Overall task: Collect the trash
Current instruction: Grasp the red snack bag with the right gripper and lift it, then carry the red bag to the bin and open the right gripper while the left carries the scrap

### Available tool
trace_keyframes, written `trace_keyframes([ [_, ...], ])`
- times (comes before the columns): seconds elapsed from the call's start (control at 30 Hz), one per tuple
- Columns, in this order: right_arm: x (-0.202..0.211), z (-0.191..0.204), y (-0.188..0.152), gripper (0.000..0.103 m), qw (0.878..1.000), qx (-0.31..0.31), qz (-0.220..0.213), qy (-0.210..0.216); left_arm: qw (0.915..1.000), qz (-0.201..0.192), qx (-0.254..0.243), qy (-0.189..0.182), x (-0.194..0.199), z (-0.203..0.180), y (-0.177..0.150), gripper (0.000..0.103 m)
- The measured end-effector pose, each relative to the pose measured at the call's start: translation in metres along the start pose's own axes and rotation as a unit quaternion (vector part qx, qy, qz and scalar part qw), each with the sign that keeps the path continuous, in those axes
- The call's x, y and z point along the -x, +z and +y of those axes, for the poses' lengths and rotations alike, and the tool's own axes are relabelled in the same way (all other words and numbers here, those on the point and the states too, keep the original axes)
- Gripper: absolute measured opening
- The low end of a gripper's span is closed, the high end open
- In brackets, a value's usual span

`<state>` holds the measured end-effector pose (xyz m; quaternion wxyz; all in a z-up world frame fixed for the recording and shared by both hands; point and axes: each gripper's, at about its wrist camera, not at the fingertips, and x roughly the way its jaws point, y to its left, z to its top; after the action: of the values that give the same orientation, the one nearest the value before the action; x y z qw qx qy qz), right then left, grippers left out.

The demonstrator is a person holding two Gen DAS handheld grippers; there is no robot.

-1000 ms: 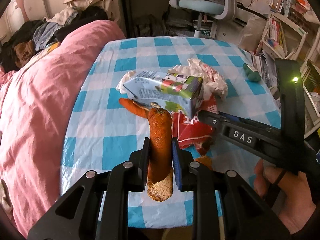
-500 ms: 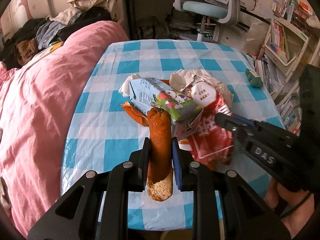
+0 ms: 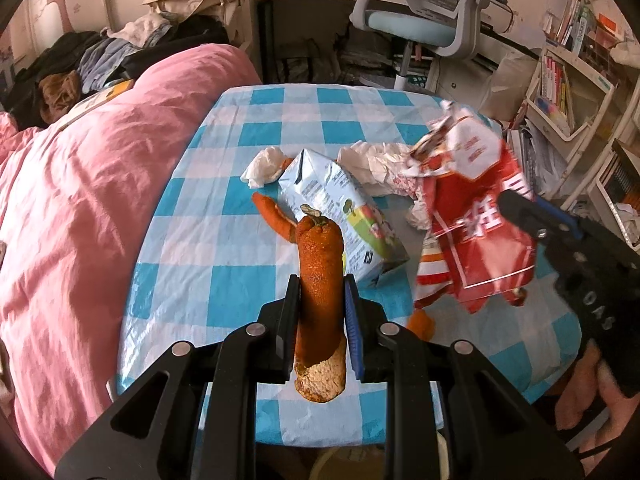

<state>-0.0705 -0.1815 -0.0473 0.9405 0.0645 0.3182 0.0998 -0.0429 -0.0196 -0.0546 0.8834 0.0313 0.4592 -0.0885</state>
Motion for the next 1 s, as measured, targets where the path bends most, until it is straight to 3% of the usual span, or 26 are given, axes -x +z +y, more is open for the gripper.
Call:
trace_keyframes([
  [0.57, 0.070, 0.012, -0.039, 0.015, 0.999, -0.001, -0.006, 0.046, 0.9998, -0.004, 0.021, -0.004, 0.012, 0.009, -0.017, 0.020],
  [0.77, 0.076, 0.015, -0.051, 0.015, 0.999, 0.005, 0.000, 0.053, 0.9985, 0.001, 0.048, -0.027, 0.010, 0.019, -0.016, 0.020],
  [1.0, 0.075, 0.019, -0.061, 0.015, 0.998, 0.010, 0.010, 0.067, 0.9983, 0.003, 0.053, -0.022, 0.008, 0.022, -0.015, 0.020],
])
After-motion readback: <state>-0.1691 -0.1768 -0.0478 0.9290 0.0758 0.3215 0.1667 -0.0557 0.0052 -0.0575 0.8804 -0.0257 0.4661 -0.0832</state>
